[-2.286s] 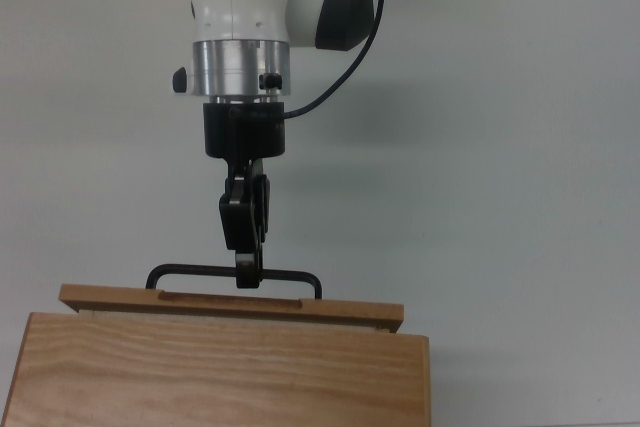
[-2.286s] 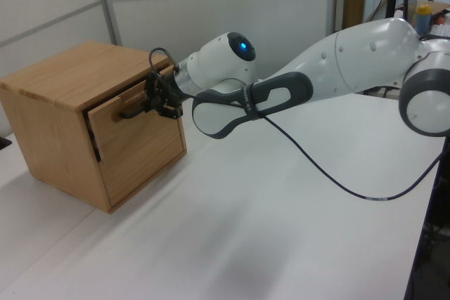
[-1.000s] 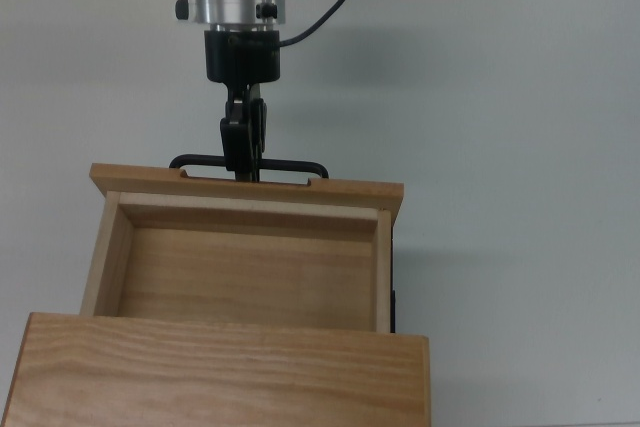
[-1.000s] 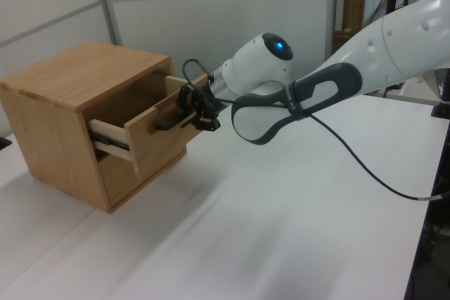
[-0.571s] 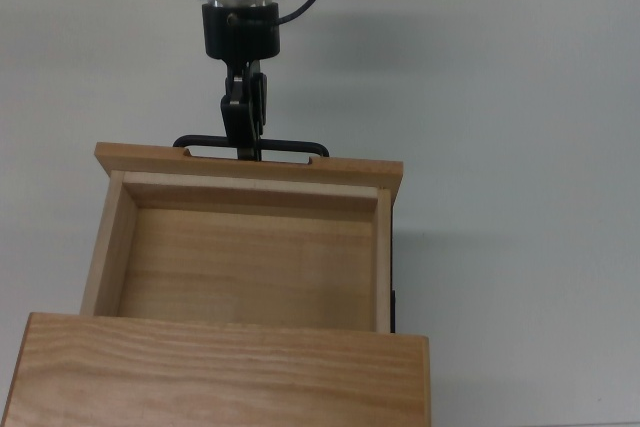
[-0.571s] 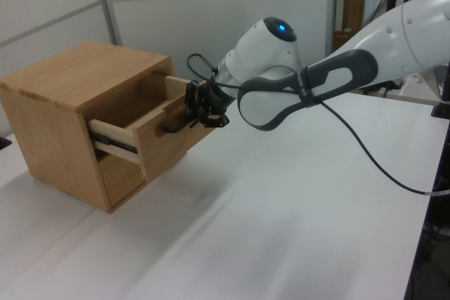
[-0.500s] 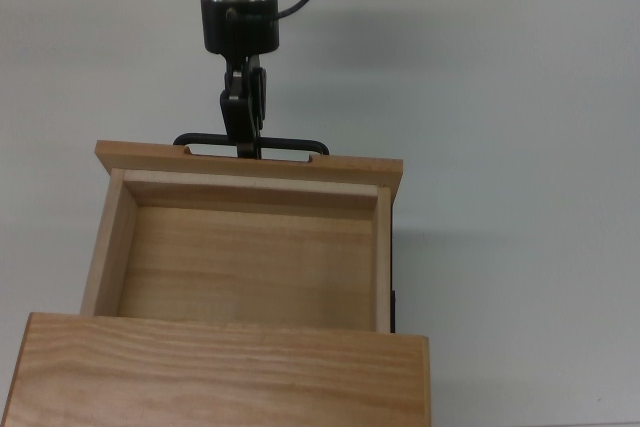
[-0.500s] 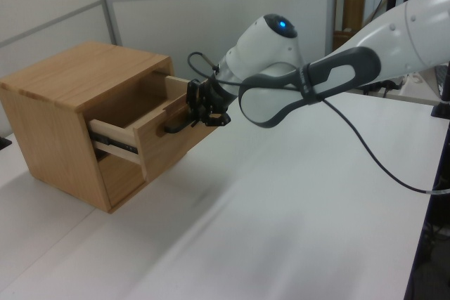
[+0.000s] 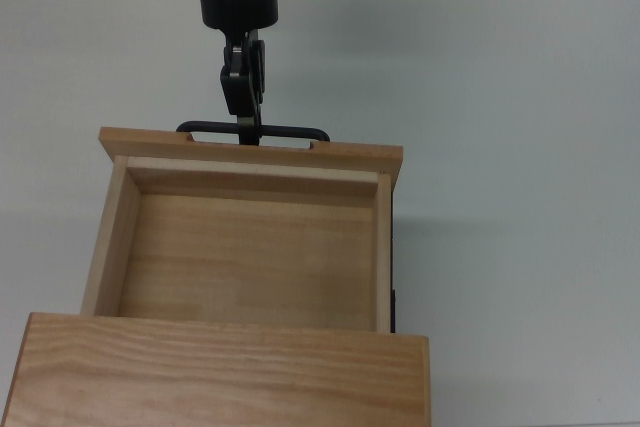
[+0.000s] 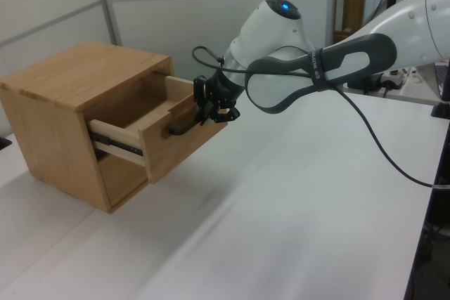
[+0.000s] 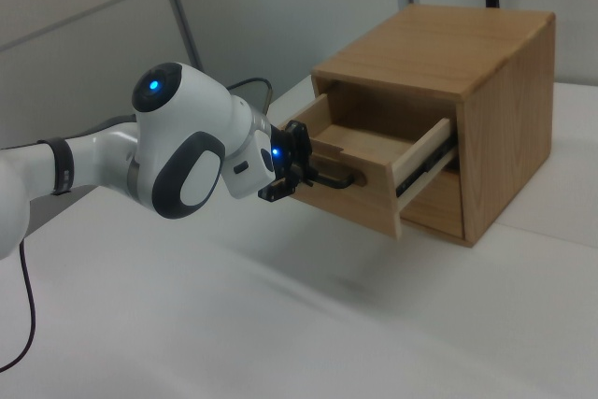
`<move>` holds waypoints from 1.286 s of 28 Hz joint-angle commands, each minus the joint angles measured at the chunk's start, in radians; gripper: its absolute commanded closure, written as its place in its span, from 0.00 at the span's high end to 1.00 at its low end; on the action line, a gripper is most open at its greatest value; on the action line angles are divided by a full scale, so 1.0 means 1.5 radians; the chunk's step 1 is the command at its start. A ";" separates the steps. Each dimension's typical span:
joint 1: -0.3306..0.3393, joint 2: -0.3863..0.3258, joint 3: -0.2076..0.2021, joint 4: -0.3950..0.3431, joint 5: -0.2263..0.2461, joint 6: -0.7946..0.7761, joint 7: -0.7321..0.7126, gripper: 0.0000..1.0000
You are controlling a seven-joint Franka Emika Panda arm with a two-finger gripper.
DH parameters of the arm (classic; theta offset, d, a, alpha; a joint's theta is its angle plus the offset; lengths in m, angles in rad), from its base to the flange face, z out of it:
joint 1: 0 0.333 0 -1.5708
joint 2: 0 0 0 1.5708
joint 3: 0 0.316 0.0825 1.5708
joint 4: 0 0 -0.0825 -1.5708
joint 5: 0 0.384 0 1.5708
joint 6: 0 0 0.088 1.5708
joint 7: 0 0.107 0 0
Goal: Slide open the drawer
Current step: 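Pull the gripped handle straight out, sliding the upper drawer out of the cabinet, then open the gripper, release the handle, and lift the gripper away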
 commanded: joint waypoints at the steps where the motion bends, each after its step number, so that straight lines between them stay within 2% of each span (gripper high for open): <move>1: 0.005 -0.028 -0.009 -0.022 0.009 -0.050 -0.032 0.00; 12: -0.005 -0.071 -0.009 -0.013 0.009 -0.175 -0.038 0.00; 22: -0.007 -0.080 -0.008 0.017 0.009 -0.247 -0.032 0.00; 27: -0.008 -0.080 -0.007 0.047 0.009 -0.292 -0.031 0.12; 28: -0.008 -0.080 -0.009 0.058 0.009 -0.307 -0.031 0.20; 32: -0.009 -0.080 -0.009 0.079 0.006 -0.342 -0.038 0.38; 33: -0.009 -0.080 -0.009 0.089 -0.002 -0.362 -0.039 0.48; 36: -0.010 -0.081 -0.009 0.106 -0.011 -0.385 -0.040 0.59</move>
